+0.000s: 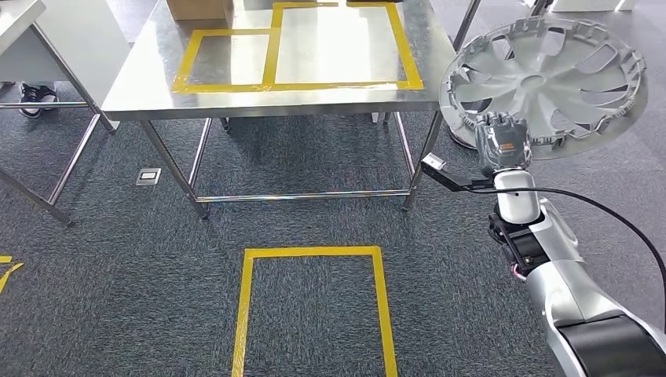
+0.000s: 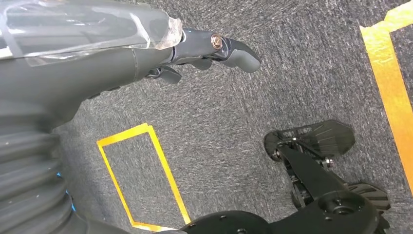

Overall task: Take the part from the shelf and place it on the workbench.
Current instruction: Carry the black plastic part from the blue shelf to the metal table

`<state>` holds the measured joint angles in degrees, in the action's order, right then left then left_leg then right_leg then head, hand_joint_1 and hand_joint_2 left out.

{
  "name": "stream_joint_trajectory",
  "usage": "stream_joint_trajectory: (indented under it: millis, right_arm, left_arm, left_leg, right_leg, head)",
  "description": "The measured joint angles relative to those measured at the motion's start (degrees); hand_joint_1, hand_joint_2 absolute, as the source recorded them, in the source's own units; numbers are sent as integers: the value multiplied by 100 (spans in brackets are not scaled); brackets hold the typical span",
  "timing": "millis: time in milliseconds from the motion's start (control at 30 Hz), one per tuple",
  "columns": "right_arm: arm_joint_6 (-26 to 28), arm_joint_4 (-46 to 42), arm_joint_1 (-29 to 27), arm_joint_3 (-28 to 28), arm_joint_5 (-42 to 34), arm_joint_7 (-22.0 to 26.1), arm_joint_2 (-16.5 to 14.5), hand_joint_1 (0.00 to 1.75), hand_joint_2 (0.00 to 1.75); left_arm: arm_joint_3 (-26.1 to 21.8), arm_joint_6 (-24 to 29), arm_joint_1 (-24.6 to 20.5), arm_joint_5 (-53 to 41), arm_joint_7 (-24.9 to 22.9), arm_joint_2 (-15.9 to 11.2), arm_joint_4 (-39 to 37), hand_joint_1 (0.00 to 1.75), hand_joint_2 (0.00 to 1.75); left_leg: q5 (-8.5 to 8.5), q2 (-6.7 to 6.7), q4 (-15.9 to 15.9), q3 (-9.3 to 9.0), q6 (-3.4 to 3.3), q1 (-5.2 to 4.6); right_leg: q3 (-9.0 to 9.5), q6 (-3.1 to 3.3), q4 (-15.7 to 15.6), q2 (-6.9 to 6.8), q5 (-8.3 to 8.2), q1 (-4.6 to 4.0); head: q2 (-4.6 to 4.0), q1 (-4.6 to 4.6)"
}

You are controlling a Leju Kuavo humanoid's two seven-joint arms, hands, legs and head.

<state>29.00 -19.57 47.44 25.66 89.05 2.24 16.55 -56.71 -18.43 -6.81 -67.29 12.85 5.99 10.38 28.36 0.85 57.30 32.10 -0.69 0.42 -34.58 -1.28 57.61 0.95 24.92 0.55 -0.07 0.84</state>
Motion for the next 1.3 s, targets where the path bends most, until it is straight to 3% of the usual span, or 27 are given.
stream_joint_trajectory:
  millis: [467,633,700,767,800,833,867,933,1000,1100,1167,1200,1267,1300]
  right_arm:
    - [-113,224,-142,114,2,1,-267,175,175]
    - [-92,244,-142,147,22,-4,-302,175,175]
    - [-67,245,-137,174,25,-12,-295,175,175]
    - [-46,253,-153,198,26,-21,-279,175,175]
    - [-40,261,-178,206,26,-25,-264,175,175]
    - [-37,273,-207,210,24,-27,-247,175,175]
    - [-34,285,-237,212,21,-27,-226,175,175]
    - [-22,306,-273,212,17,-26,-189,175,175]
    - [-2,316,-283,212,16,-23,-171,175,175]
    - [7,333,-324,209,8,-17,-142,175,175]
    - [3,343,-349,201,-10,-19,-114,175,175]
    - [4,344,-358,197,-18,-20,-104,175,175]
    - [11,347,-381,194,-20,-22,-91,175,175]
    - [14,348,-406,194,-19,-21,-85,175,175]
  left_arm:
    - [-1,30,129,21,48,-69,0,0,175]
    - [-1,36,140,28,114,-75,0,0,175]
    - [-1,43,141,31,143,-70,0,0,175]
    - [0,53,149,34,164,-69,0,0,175]
    - [0,56,156,34,172,-66,-1,0,175]
    - [-1,57,163,34,178,-62,-1,0,175]
    - [-2,54,171,34,176,-58,-2,0,175]
    - [-4,45,180,34,156,-60,-1,0,175]
    - [-5,37,179,34,134,-69,-1,0,175]
    - [-5,31,184,16,129,-66,-2,0,175]
    - [-4,31,170,-18,128,-62,-2,0,175]
    - [-3,31,163,-33,122,-62,-2,0,175]
    - [-2,27,159,-51,98,-60,-2,0,175]
    - [-1,23,161,-53,87,-57,-2,0,175]
  left_leg:
    - [14,3,25,13,-15,-40]
    - [-37,-19,-57,-26,-111,-12]
    - [-72,-44,-123,-67,-150,25]
    - [-53,-55,-129,-77,-155,31]
    - [-34,-55,-128,-90,-149,37]
    - [-9,-53,-124,-113,-131,49]
    - [21,-48,-118,-147,-104,68]
    - [109,-39,-89,-213,-16,100]
    - [186,-44,-48,-225,78,93]
    - [242,-61,-56,-232,153,91]
    - [348,-77,144,-129,187,101]
    - [452,-82,428,40,196,103]
    - [681,-87,1255,572,195,96]
    - [712,-87,1583,827,184,89]
  right_leg:
    - [-4,-20,-7,0,-11,36]
    - [-29,-89,14,-5,16,43]
    - [-261,-126,477,-21,253,49]
    - [-676,-172,1288,-30,549,64]
    - [-832,-190,1573,-31,601,75]
    - [-880,-205,1632,-35,543,89]
    - [-803,-220,1441,-43,380,107]
    - [-428,-271,648,-91,-3,140]
    - [-179,-235,138,-118,-100,134]
    - [-152,-53,118,-94,19,103]
    - [-109,43,121,-87,75,108]
    - [-82,83,118,-86,101,108]
    - [-35,139,119,-75,159,80]
    - [2,156,119,-66,195,60]
  head:
    - [0,-2]
    - [0,5]
    - [0,19]
    - [0,23]
    - [0,21]
    - [0,22]
    - [0,22]
    - [-1,33]
    - [-1,42]
    - [0,14]
    - [0,-3]
    - [0,-11]
    - [-1,-20]
    - [-1,-20]
